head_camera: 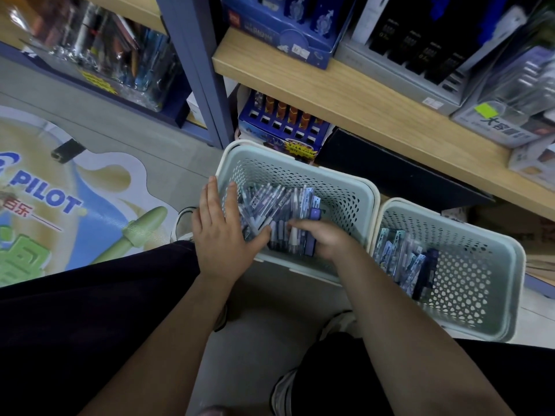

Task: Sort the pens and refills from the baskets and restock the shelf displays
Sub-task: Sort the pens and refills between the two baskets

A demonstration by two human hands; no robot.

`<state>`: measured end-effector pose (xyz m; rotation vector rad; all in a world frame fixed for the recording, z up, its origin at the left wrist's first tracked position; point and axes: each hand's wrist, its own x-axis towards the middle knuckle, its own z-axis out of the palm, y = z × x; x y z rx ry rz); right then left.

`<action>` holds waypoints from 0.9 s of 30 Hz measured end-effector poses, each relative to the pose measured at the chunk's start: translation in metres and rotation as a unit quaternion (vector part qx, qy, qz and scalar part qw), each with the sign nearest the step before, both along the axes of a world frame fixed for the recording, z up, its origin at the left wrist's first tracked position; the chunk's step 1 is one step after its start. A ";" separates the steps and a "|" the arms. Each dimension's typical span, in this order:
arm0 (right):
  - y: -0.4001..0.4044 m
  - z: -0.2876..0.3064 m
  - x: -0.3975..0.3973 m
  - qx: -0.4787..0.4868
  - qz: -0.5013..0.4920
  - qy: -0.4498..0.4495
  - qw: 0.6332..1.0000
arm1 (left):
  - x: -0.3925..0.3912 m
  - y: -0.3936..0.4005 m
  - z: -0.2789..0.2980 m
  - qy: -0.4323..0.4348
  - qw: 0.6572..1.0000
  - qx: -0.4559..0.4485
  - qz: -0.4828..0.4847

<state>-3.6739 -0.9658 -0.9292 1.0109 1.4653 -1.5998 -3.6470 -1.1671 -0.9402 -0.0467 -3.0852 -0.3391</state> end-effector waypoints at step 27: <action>0.002 0.089 0.041 0.150 0.063 0.301 0.940 | -0.013 0.084 0.086 -0.451 0.435 0.763 0.158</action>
